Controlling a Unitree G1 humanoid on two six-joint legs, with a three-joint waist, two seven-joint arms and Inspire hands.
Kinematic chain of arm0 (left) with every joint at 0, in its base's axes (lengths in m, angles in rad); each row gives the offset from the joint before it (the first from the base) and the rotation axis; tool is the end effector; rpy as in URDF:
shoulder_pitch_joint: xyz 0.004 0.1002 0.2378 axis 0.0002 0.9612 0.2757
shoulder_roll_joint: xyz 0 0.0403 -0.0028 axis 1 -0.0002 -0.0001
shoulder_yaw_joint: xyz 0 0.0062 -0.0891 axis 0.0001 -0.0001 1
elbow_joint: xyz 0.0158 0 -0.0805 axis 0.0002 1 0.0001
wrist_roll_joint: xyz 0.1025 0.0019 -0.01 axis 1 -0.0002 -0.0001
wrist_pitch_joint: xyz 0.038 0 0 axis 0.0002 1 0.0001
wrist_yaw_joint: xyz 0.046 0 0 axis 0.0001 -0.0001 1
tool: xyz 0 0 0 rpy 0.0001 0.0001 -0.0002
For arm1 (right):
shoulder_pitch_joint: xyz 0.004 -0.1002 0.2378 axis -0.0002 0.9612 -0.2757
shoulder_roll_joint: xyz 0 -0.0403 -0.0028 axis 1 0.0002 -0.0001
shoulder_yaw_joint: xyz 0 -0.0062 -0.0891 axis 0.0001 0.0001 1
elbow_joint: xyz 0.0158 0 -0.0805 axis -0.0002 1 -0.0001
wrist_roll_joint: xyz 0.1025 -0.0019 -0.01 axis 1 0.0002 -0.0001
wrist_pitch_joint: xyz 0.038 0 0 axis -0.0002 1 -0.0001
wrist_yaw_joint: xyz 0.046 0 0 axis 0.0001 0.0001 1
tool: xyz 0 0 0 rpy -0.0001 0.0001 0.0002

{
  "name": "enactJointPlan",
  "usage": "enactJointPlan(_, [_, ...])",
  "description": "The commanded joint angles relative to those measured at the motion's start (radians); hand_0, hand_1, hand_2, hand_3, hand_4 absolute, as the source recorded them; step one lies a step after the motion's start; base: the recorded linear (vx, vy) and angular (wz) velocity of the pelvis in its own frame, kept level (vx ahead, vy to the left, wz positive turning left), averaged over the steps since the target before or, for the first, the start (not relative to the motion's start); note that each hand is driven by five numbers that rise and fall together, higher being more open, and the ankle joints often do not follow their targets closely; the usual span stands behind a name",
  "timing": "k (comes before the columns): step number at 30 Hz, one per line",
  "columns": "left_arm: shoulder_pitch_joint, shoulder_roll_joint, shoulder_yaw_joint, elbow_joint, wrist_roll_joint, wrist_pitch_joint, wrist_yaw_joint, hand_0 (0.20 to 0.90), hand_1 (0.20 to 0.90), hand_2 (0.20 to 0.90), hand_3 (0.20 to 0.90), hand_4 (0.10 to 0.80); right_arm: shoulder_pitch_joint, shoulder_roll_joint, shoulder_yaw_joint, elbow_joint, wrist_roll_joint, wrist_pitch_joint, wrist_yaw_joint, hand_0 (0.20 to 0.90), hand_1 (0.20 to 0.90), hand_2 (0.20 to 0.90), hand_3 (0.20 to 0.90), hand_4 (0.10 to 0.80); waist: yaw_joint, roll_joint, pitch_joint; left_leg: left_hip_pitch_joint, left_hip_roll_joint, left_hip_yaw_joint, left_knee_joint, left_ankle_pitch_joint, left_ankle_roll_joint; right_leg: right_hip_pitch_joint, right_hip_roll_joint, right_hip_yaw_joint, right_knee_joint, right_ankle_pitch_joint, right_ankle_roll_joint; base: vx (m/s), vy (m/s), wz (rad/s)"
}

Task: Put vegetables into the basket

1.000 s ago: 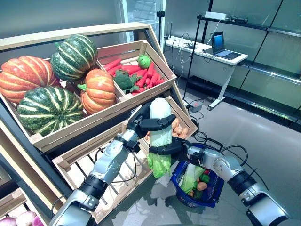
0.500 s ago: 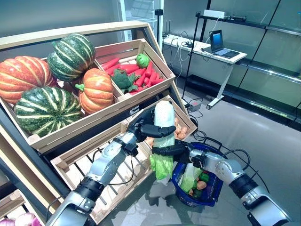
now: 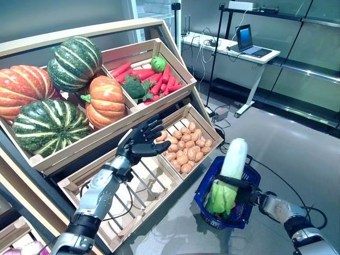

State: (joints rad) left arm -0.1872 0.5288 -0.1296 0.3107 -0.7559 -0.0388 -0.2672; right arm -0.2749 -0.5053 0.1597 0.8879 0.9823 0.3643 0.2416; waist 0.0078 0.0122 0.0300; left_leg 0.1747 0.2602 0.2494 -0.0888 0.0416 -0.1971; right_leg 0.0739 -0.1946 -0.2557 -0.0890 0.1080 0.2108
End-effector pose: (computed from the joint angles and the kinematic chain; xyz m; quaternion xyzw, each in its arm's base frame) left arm 0.2358 0.2348 0.0625 -0.1073 0.0427 -0.1238 0.9856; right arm 0.2041 -0.2644 -0.0184 0.2724 0.3855 -0.0334 0.8809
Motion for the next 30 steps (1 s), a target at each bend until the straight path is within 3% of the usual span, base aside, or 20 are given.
enactJointPlan(1, [-0.099,0.056,0.023,-0.005,0.037,-0.123,-0.006,0.9,0.9,0.9,0.9,0.8,-0.147,-0.024,-0.105,0.041,0.046,-0.132,-0.006,0.3,0.3,0.3,0.3,0.4,0.029,-0.024,0.007,-0.068,-0.008,-0.027,0.012,0.008,0.025,0.026,-0.058,0.003,0.076,-0.08,0.001,0.036,-0.021,0.01])
enactJointPlan(6, [-0.138,0.077,-0.019,-0.007,0.03,-0.117,-0.006,0.9,0.9,0.9,0.9,0.8,-0.24,-0.065,-0.133,0.202,0.026,-0.169,-0.052,0.3,0.3,0.3,0.3,0.4,0.061,-0.021,0.053,-0.134,-0.007,-0.059,0.099,-0.011,0.016,-0.003,-0.078,-0.001,0.143,-0.105,0.008,-0.062,-0.033,0.03])
enactJointPlan(9, [-0.229,0.087,-0.063,-0.005,-0.012,-0.139,0.02,0.9,0.9,0.9,0.9,0.8,-0.333,-0.083,-0.121,0.257,0.024,-0.205,-0.105,0.3,0.3,0.3,0.3,0.4,0.073,-0.021,0.14,-0.265,0.003,-0.106,0.246,-0.047,0.006,-0.101,-0.116,0.01,0.264,-0.127,0.007,-0.317,-0.087,0.22])
enactJointPlan(11, [-0.29,0.093,-0.1,-0.032,-0.049,-0.166,0.047,0.9,0.9,0.9,0.9,0.8,-0.406,-0.102,-0.103,0.286,0.047,-0.233,-0.142,0.3,0.3,0.3,0.3,0.4,0.077,-0.016,0.234,-0.399,0.027,-0.154,0.406,-0.087,0.001,-0.204,-0.148,0.036,0.385,-0.149,-0.004,-0.423,-0.106,0.34])
enactJointPlan(15, [-0.331,0.08,-0.138,-0.069,-0.072,-0.196,0.061,0.9,0.9,0.9,0.9,0.8,-0.496,-0.131,-0.088,0.318,0.046,-0.249,-0.179,0.3,0.3,0.3,0.3,0.4,0.076,0.004,0.323,-0.567,0.046,-0.206,0.613,-0.17,0.008,-0.368,-0.177,0.086,0.596,-0.227,-0.022,-0.268,-0.008,0.15])
enactJointPlan(26, [-0.409,0.054,-0.216,-0.07,-0.154,-0.242,0.08,0.9,0.9,0.9,0.9,0.8,-0.612,-0.213,-0.123,0.391,0.071,-0.278,-0.185,0.3,0.3,0.3,0.3,0.4,0.073,0.032,0.414,-0.81,0.016,-0.262,0.949,-0.332,0.042,-0.668,-0.244,0.156,0.979,-0.356,-0.049,-0.122,0.0,0.07])
enactJointPlan(27, [-0.406,0.053,-0.218,-0.069,-0.157,-0.247,0.077,0.9,0.9,0.9,0.9,0.8,-0.616,-0.219,-0.123,0.391,0.068,-0.282,-0.199,0.9,0.9,0.9,0.9,0.8,0.072,0.033,0.414,-0.813,0.018,-0.269,0.978,-0.368,0.037,-0.676,-0.246,0.165,1.008,-0.385,-0.041,-0.026,-0.027,0.05])
enactJointPlan(30, [-0.399,0.054,-0.218,-0.076,-0.167,-0.257,0.068,0.9,0.9,0.9,0.9,0.8,-0.627,-0.228,-0.125,0.38,0.066,-0.314,-0.219,0.9,0.9,0.9,0.9,0.8,0.066,0.037,0.422,-0.844,0.02,-0.274,1.039,-0.401,0.039,-0.717,-0.252,0.178,1.057,-0.405,-0.046,-0.03,-0.007,0.06])
